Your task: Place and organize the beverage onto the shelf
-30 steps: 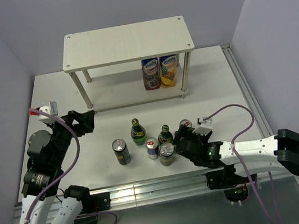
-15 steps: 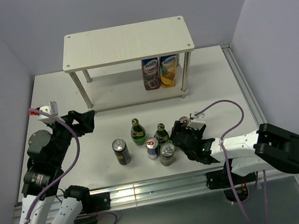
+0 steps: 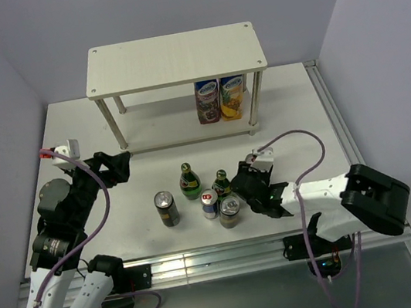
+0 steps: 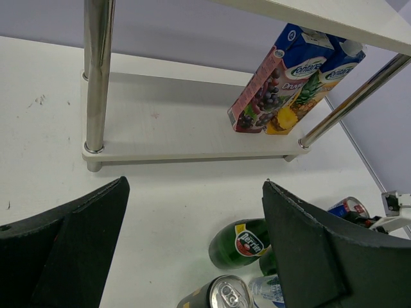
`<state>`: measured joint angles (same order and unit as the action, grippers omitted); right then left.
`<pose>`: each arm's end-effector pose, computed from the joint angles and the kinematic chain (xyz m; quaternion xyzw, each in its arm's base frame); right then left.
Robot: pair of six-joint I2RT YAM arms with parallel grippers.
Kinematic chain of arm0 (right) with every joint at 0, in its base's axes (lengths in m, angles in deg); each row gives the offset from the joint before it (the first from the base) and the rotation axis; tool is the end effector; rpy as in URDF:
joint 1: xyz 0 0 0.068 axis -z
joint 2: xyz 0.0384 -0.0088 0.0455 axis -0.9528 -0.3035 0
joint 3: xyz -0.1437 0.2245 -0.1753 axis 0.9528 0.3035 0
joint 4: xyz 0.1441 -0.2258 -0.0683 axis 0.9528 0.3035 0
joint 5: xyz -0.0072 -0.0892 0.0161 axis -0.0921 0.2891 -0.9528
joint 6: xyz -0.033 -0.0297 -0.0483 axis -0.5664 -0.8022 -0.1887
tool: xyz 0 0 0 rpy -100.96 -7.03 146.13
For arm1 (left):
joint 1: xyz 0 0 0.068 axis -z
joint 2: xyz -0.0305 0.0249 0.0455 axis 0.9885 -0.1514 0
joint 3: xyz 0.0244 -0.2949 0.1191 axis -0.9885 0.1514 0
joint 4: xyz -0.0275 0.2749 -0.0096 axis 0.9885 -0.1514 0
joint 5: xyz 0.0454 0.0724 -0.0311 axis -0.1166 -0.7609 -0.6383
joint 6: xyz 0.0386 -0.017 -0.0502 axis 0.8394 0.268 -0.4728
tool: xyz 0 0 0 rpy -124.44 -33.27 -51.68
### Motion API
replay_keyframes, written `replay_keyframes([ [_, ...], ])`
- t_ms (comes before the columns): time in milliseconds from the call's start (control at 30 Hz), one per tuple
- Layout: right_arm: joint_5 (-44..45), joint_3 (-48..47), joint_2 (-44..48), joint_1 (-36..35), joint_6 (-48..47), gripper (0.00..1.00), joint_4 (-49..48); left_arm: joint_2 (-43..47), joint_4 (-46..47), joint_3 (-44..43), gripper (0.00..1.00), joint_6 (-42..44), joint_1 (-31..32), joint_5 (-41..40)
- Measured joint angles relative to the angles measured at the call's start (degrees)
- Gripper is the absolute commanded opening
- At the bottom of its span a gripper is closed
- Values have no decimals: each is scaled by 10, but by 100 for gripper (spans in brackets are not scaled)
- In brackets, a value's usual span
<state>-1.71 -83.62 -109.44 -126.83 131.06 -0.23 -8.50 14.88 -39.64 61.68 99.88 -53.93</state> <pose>0.1610 0.1577 0.1669 0.1190 0.8407 0.0380 0.5268 0.1068 -0.0342 0.3946 -0.0406 0.7321 -0.2318 0.6393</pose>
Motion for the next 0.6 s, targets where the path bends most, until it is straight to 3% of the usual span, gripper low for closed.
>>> replay_keyframes([
  [133, -5, -33, 87, -3, -13, 0, 107, 0, 0, 0, 91, 0, 0, 0],
  [267, -2, -125, 176, -3, -70, 0, 187, 0, 0, 0, 91, 0, 0, 0],
  [600, 11, -407, 146, 13, -305, 0, 221, 1, 0, 0, 91, 0, 0, 0],
])
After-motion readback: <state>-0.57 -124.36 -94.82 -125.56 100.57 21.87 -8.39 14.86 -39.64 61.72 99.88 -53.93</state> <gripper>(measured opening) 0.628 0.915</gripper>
